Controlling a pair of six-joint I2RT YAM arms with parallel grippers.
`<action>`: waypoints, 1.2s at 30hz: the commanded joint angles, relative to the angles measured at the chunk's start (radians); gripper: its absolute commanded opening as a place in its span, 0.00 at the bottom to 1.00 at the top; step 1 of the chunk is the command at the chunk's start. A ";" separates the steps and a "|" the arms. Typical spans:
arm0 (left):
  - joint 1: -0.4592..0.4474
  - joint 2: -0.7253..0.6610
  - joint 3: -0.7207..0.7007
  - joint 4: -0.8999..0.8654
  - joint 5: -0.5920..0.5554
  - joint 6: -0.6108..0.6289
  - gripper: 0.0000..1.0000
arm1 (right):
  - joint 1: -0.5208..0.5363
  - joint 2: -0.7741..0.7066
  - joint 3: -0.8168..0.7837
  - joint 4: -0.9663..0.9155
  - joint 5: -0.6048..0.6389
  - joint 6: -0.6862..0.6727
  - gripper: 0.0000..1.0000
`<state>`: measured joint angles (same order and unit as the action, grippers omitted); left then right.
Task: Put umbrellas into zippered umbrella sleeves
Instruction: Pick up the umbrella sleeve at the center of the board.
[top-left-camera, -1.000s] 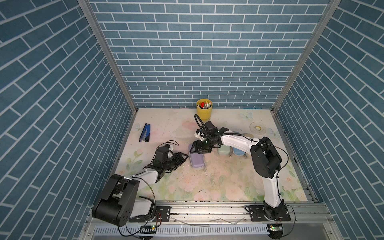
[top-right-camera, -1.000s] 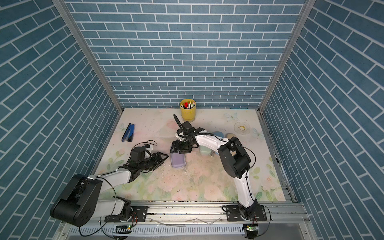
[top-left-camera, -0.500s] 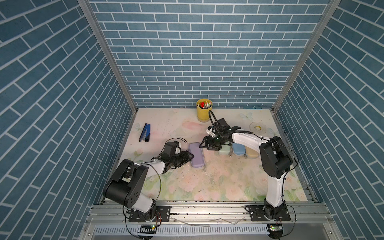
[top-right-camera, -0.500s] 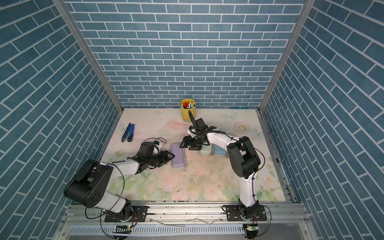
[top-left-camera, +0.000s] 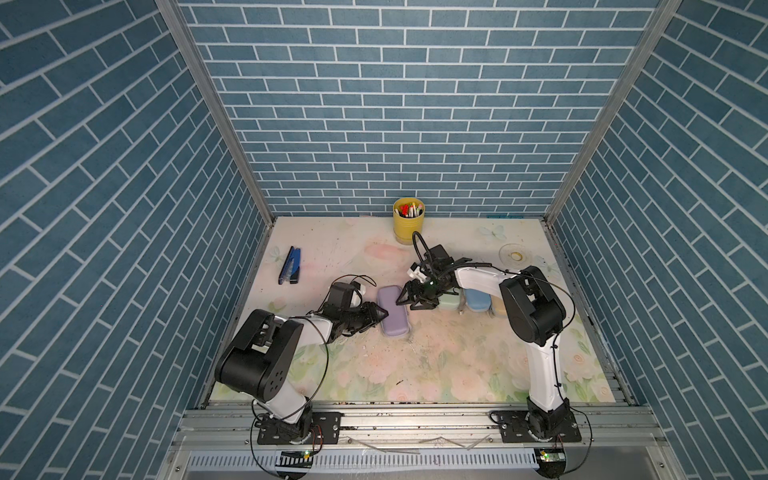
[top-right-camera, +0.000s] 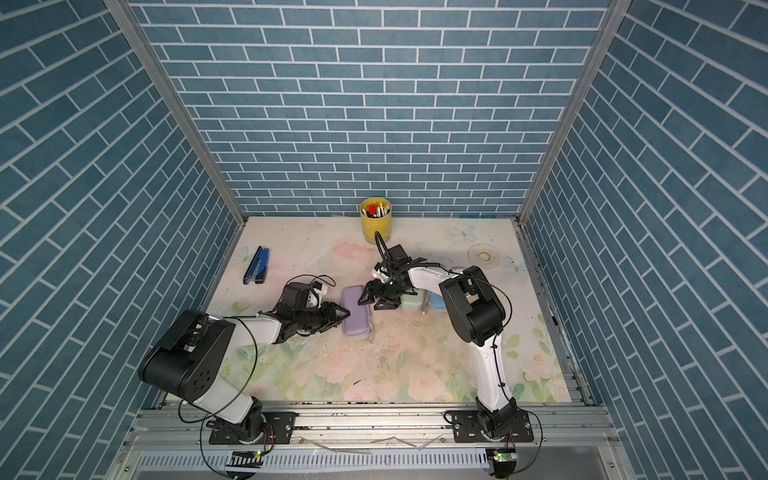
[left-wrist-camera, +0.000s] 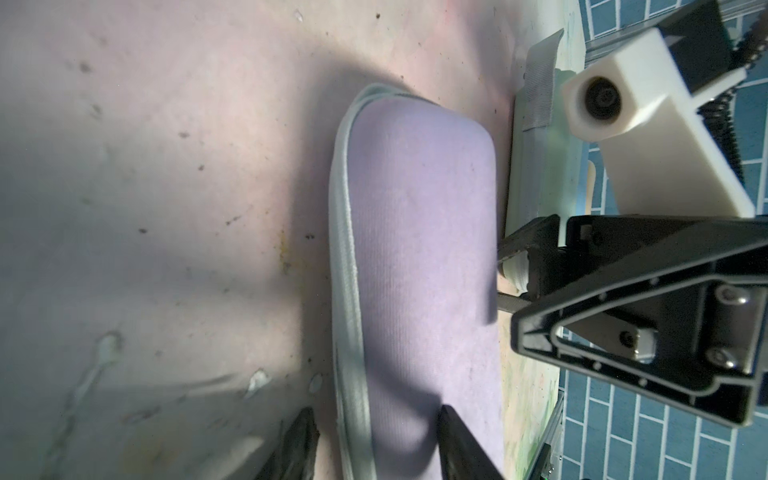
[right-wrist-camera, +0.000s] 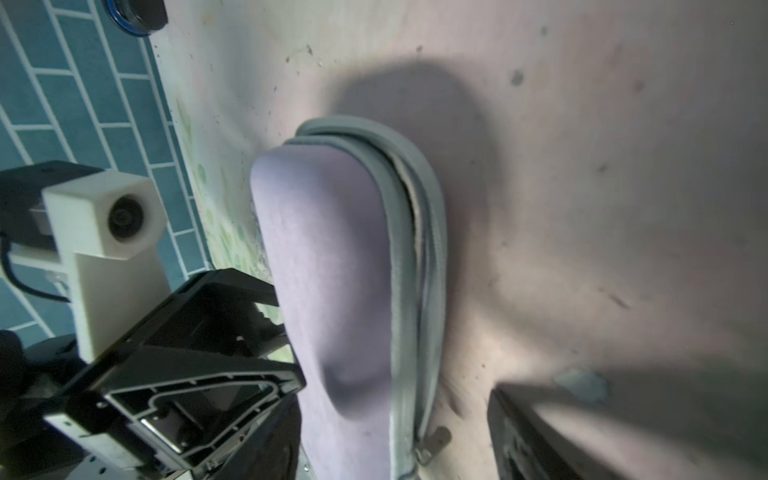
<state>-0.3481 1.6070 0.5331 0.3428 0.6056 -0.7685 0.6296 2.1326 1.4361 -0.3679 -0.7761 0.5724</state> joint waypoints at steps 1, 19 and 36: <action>0.004 0.073 -0.017 -0.097 -0.069 0.021 0.46 | 0.036 0.081 0.023 0.061 -0.037 0.050 0.67; 0.081 -0.089 -0.096 0.119 0.007 -0.142 0.60 | 0.047 -0.025 -0.148 0.542 -0.014 0.389 0.09; -0.030 -0.328 -0.270 0.551 -0.254 -0.463 0.96 | 0.057 -0.235 -0.241 0.877 0.256 0.750 0.01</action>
<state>-0.3607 1.2472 0.2398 0.7624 0.4065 -1.1858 0.6659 1.9469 1.2079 0.3889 -0.5739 1.2011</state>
